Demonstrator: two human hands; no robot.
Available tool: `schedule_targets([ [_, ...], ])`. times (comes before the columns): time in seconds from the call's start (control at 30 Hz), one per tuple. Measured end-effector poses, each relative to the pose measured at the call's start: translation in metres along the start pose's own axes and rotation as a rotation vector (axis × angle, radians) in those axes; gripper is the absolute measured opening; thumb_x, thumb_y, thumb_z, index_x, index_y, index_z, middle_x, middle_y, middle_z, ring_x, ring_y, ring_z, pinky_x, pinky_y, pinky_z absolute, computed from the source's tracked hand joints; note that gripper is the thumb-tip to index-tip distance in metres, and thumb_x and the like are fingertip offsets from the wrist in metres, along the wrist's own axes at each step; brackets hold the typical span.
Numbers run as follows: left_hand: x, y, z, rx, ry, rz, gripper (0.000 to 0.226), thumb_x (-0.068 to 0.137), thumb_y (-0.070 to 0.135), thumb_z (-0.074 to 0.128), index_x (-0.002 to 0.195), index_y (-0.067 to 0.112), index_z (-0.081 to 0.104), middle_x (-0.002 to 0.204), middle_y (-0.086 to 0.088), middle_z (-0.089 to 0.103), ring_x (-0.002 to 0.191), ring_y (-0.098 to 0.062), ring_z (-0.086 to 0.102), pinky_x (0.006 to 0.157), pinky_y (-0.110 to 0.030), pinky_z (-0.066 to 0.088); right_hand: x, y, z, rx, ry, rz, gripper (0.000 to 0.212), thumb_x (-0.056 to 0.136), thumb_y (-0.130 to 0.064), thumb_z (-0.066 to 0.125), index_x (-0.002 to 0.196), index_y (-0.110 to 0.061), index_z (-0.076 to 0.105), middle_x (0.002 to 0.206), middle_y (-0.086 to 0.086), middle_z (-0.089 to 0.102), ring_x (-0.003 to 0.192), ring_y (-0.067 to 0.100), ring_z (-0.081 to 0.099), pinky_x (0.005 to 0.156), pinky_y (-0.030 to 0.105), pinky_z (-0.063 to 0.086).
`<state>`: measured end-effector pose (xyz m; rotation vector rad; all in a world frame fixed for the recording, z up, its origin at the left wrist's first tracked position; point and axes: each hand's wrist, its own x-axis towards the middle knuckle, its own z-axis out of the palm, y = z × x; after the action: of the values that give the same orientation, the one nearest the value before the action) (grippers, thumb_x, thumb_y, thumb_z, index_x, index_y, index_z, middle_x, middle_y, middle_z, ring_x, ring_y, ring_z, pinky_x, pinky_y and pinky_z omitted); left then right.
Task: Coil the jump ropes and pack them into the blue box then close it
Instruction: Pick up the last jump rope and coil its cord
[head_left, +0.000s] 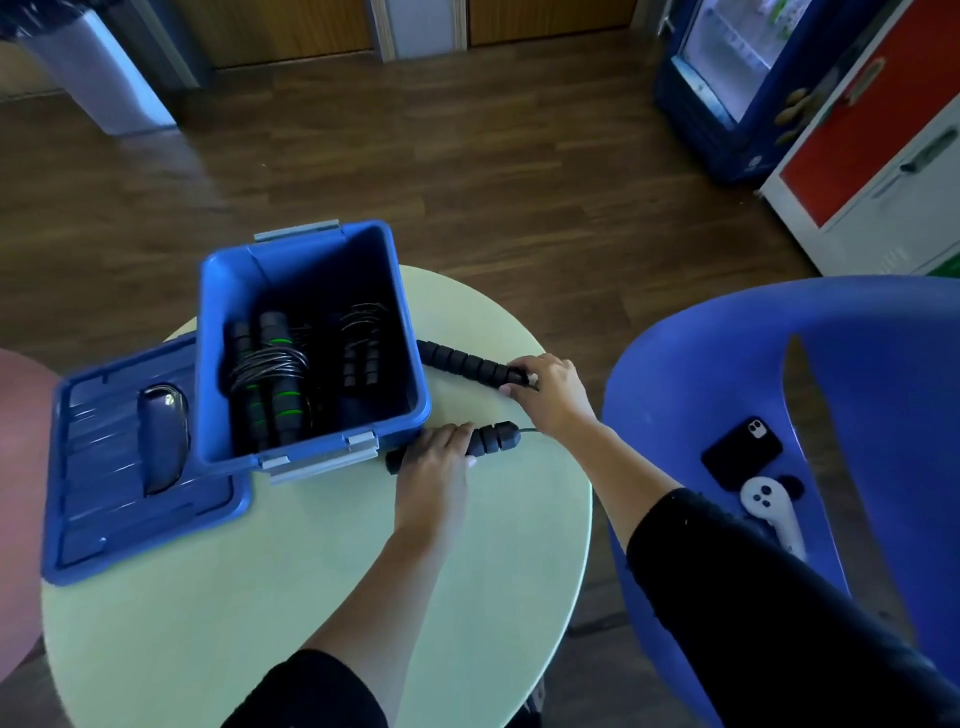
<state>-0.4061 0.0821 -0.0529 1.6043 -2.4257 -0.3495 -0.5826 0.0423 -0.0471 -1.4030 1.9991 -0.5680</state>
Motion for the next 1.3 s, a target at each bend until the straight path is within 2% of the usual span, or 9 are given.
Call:
schedule_targets([
  [0.2, -0.009, 0.01, -0.016, -0.204, 0.01, -0.013, 0.035, 0.073, 0.001, 0.077, 0.107, 0.007, 0.069, 0.095, -0.004, 0.07, 0.09, -0.026, 0.064, 0.079, -0.032, 0.05, -0.025, 0.011, -0.025, 0.174, -0.152, 0.093, 0.022, 0.093, -0.026, 0.06, 0.111, -0.015, 0.06, 0.094, 0.004, 0.059, 0.077, 0.016, 0.053, 0.056, 0.023, 0.04],
  [0.3, -0.016, 0.018, -0.029, -0.248, 0.045, 0.084, 0.038, 0.071, -0.004, 0.077, 0.107, 0.006, 0.068, 0.098, -0.003, 0.07, 0.09, -0.025, 0.063, 0.082, -0.023, 0.041, -0.049, 0.016, -0.044, 0.34, -0.234, 0.08, 0.018, 0.094, -0.02, 0.059, 0.112, -0.019, 0.056, 0.097, 0.005, 0.061, 0.072, 0.011, 0.061, 0.066, 0.024, 0.047],
  [0.4, -0.023, 0.03, -0.048, -0.269, 0.092, 0.18, 0.04, 0.068, -0.005, 0.078, 0.105, 0.006, 0.068, 0.096, -0.003, 0.069, 0.091, -0.017, 0.053, 0.085, -0.024, 0.038, -0.076, 0.013, -0.064, 0.438, -0.292, 0.009, 0.028, 0.097, -0.012, 0.054, 0.115, -0.033, 0.056, 0.094, -0.003, 0.059, 0.072, 0.01, 0.06, 0.07, 0.02, 0.046],
  [0.53, -0.034, 0.048, -0.077, -0.236, 0.139, 0.334, 0.044, 0.063, -0.008, 0.08, 0.103, 0.005, 0.068, 0.096, -0.005, 0.068, 0.093, -0.016, 0.049, 0.087, -0.027, 0.039, -0.113, 0.0, -0.084, 0.462, -0.286, -0.014, 0.032, 0.098, -0.002, 0.047, 0.122, -0.019, 0.058, 0.086, -0.013, 0.059, 0.063, -0.005, 0.056, 0.065, 0.013, 0.044],
  [0.73, -0.045, 0.066, -0.118, -0.219, 0.212, 0.441, 0.045, 0.063, -0.008, 0.081, 0.104, 0.004, 0.069, 0.098, -0.004, 0.067, 0.095, -0.018, 0.05, 0.09, -0.027, 0.039, -0.153, -0.025, -0.121, 0.46, -0.213, -0.107, 0.032, 0.092, -0.014, 0.063, 0.122, -0.026, 0.057, 0.096, -0.016, 0.061, 0.073, -0.009, 0.058, 0.07, 0.011, 0.045],
  [0.83, -0.039, 0.076, -0.14, -0.245, 0.255, 0.479, 0.039, 0.068, -0.005, 0.077, 0.105, 0.005, 0.069, 0.1, -0.004, 0.067, 0.097, -0.018, 0.051, 0.091, -0.027, 0.04, -0.164, -0.038, -0.139, 0.421, -0.154, -0.207, 0.059, 0.069, -0.024, 0.085, 0.119, -0.036, 0.056, 0.115, -0.004, 0.062, 0.099, 0.006, 0.061, 0.087, 0.027, 0.053],
  [0.97, -0.03, 0.092, -0.173, -0.263, 0.318, 0.557, 0.033, 0.072, 0.0, 0.07, 0.105, 0.007, 0.067, 0.099, -0.003, 0.065, 0.096, -0.018, 0.05, 0.089, -0.027, 0.041, -0.174, -0.06, -0.16, 0.45, -0.081, -0.289, 0.07, 0.057, -0.027, 0.089, 0.12, -0.034, 0.057, 0.119, -0.004, 0.064, 0.112, 0.015, 0.061, 0.097, 0.04, 0.051],
  [1.17, -0.018, 0.106, -0.209, -0.203, 0.438, 0.636, 0.035, 0.076, 0.004, 0.071, 0.111, 0.008, 0.066, 0.106, -0.007, 0.061, 0.1, -0.021, 0.05, 0.094, -0.028, 0.038, -0.181, -0.087, -0.194, 0.583, 0.033, -0.317, 0.06, 0.065, 0.004, 0.084, 0.115, -0.021, 0.062, 0.107, -0.002, 0.068, 0.096, 0.0, 0.063, 0.087, 0.021, 0.052],
  [1.3, -0.011, 0.106, -0.227, -0.133, 0.539, 0.628, 0.04, 0.082, 0.022, 0.071, 0.119, 0.014, 0.06, 0.117, -0.01, 0.053, 0.103, -0.028, 0.051, 0.095, -0.037, 0.041, -0.186, -0.101, -0.212, 0.627, 0.047, -0.318, 0.056, 0.066, 0.005, 0.083, 0.115, -0.017, 0.065, 0.106, -0.002, 0.07, 0.095, 0.003, 0.065, 0.084, 0.018, 0.053],
])
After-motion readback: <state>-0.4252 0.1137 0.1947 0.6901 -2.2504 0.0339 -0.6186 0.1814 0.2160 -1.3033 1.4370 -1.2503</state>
